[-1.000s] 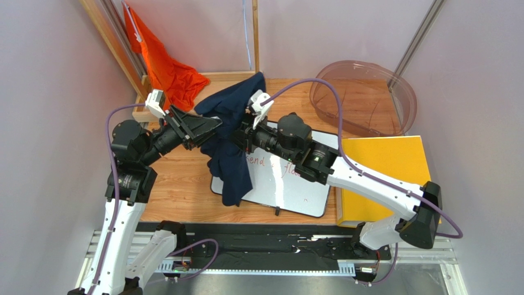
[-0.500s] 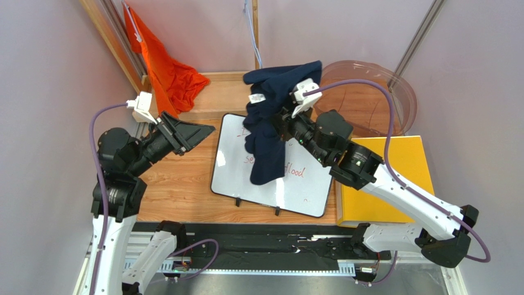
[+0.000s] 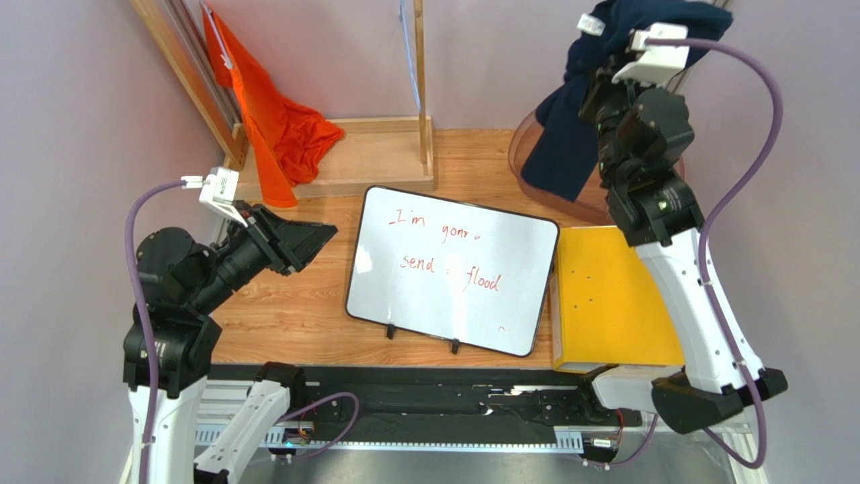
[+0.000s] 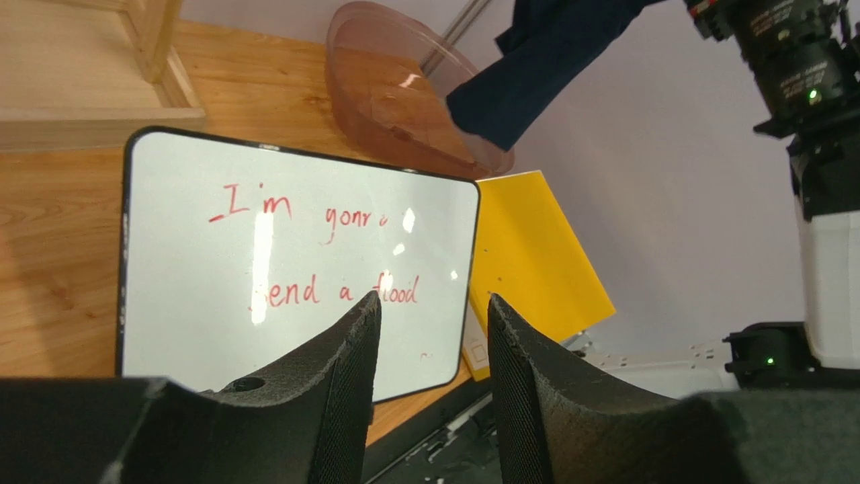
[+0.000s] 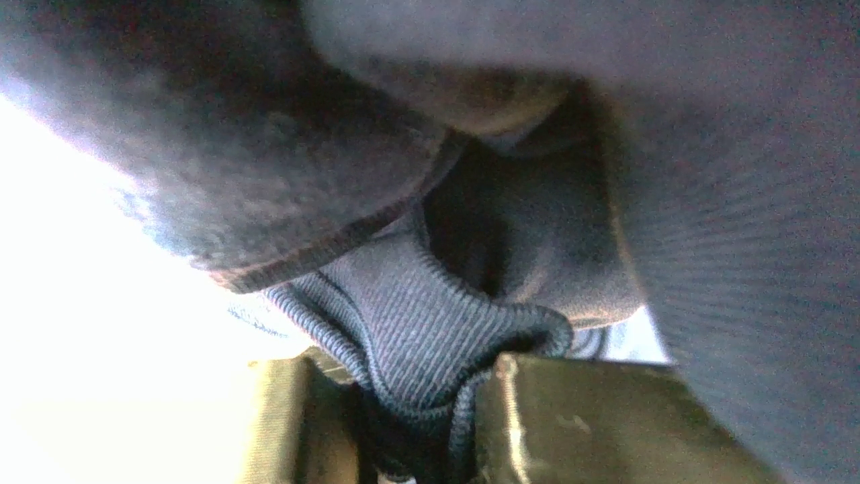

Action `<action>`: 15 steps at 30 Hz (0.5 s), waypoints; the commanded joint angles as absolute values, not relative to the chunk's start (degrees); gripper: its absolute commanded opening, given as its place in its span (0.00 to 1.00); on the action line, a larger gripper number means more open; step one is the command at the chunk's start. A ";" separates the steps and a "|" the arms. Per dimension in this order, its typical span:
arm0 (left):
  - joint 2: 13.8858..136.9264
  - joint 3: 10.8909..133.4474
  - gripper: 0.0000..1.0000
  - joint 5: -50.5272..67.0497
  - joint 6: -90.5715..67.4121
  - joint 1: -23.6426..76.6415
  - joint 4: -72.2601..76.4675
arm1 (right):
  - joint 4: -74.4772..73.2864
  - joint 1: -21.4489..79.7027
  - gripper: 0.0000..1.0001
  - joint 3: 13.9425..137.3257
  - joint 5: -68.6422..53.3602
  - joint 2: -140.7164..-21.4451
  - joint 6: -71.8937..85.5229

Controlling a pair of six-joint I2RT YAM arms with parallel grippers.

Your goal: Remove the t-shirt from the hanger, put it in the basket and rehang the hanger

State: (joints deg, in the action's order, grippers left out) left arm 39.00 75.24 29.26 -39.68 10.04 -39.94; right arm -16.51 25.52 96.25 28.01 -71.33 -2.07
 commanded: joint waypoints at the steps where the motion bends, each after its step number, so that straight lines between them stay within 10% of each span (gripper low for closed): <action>1: 37.36 78.31 0.49 25.85 -31.47 10.11 -45.08 | -11.43 19.18 0.00 105.11 26.46 -78.82 -4.92; 15: 37.18 79.37 0.49 21.53 -24.52 10.11 -49.92 | -25.11 1.41 0.00 120.48 16.98 -107.30 7.10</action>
